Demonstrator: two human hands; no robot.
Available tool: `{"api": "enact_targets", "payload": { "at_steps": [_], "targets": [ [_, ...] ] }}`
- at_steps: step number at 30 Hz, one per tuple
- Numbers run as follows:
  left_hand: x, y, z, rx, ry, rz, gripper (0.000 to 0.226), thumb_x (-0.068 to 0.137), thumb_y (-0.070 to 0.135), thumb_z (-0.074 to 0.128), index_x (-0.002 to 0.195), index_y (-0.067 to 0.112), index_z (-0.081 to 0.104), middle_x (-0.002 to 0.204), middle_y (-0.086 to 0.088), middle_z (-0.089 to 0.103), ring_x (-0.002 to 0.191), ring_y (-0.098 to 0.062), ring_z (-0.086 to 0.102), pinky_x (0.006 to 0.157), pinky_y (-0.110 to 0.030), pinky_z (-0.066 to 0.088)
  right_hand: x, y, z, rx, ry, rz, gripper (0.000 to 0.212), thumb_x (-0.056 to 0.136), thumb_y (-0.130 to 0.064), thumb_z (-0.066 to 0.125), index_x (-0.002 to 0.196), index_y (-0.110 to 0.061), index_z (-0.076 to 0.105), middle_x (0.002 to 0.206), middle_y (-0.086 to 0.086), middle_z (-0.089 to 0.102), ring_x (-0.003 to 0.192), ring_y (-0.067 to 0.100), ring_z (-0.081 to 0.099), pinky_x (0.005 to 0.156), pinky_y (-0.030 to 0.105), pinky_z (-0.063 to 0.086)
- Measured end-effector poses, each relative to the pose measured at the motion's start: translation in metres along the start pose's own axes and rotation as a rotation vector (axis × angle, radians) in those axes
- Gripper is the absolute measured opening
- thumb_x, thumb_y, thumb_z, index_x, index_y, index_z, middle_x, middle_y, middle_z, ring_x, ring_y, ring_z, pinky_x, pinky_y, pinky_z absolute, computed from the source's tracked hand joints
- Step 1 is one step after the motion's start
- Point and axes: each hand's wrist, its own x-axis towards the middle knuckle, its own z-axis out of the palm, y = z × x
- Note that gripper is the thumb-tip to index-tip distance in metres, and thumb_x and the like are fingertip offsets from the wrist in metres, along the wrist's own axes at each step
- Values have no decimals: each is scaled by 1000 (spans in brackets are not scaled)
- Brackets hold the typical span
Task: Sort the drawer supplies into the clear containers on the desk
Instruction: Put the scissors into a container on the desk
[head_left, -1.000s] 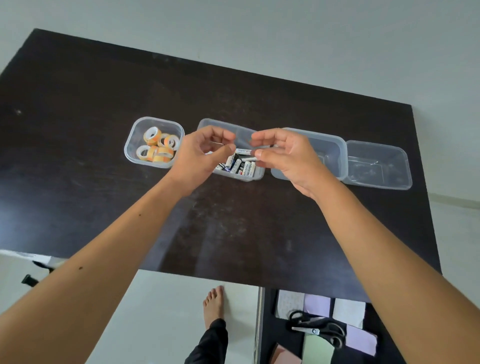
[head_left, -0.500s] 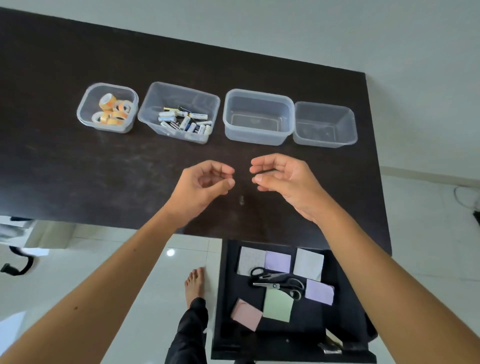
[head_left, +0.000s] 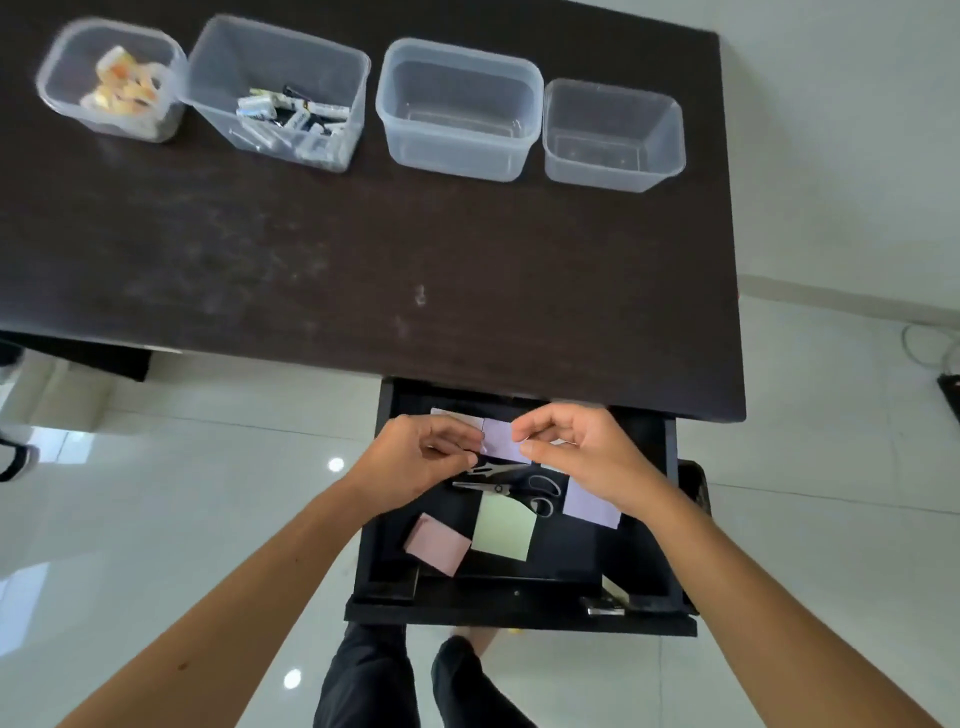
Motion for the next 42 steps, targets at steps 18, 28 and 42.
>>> {"api": "enact_targets", "payload": {
  "at_steps": [18, 28, 42],
  "targets": [
    [33, -54, 43, 544, 21, 38, 58, 83, 17, 86, 136, 23, 63, 137, 1, 57, 129, -16, 51, 113, -28, 43, -2, 104, 36, -533, 92, 14, 57, 81, -27, 91, 134, -23, 70, 121, -16, 58, 110, 9, 55, 97, 22, 45],
    [33, -51, 41, 516, 17, 14, 45, 86, 15, 85, 128, 23, 67, 118, 6, 67, 109, -10, 61, 102, -28, 51, 6, 102, 32, -609, 16, 34, 42, 80, -33, 91, 118, -25, 74, 117, -11, 51, 116, 11, 44, 94, 24, 38],
    [28, -48, 40, 260, 57, -47, 21, 97, 16, 74, 115, 26, 78, 105, 17, 75, 94, -3, 68, 80, -6, 50, -11, 94, 21, -294, 63, 65, 28, 85, -18, 89, 99, -38, 74, 105, -18, 75, 104, 2, 70, 96, 31, 58]
  ]
}}
